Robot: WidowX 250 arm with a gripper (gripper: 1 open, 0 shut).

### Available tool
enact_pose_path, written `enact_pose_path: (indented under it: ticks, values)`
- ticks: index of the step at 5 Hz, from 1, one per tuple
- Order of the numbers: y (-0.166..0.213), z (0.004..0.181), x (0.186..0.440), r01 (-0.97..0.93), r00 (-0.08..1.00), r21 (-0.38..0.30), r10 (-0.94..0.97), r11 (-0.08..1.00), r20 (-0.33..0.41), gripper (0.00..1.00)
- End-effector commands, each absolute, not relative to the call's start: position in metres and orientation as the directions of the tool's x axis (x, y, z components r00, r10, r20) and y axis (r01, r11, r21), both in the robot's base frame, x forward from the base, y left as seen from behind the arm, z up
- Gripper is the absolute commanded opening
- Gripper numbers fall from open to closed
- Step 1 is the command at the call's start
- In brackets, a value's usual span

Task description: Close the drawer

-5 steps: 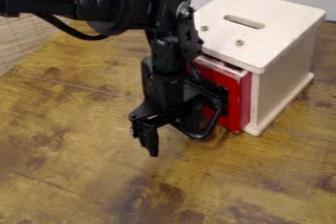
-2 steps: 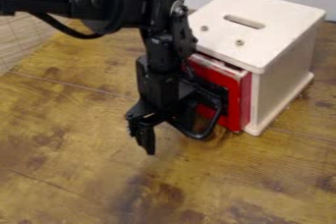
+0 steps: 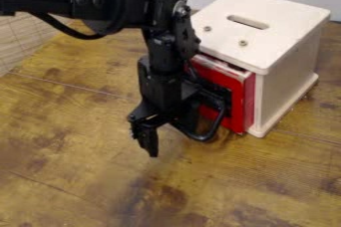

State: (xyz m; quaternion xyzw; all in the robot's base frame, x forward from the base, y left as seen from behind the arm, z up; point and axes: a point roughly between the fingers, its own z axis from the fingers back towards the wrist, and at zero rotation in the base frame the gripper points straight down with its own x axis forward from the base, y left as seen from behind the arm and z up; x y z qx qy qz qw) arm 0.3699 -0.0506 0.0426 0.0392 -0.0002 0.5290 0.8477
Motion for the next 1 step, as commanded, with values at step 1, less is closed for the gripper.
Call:
enact_pose_path:
  ticks: [1]
  values:
    - [-0.0445, 0.0838, 0.3778, -0.907, 0.415, -0.04, 0.906, 0.42, 0.083, 1.0]
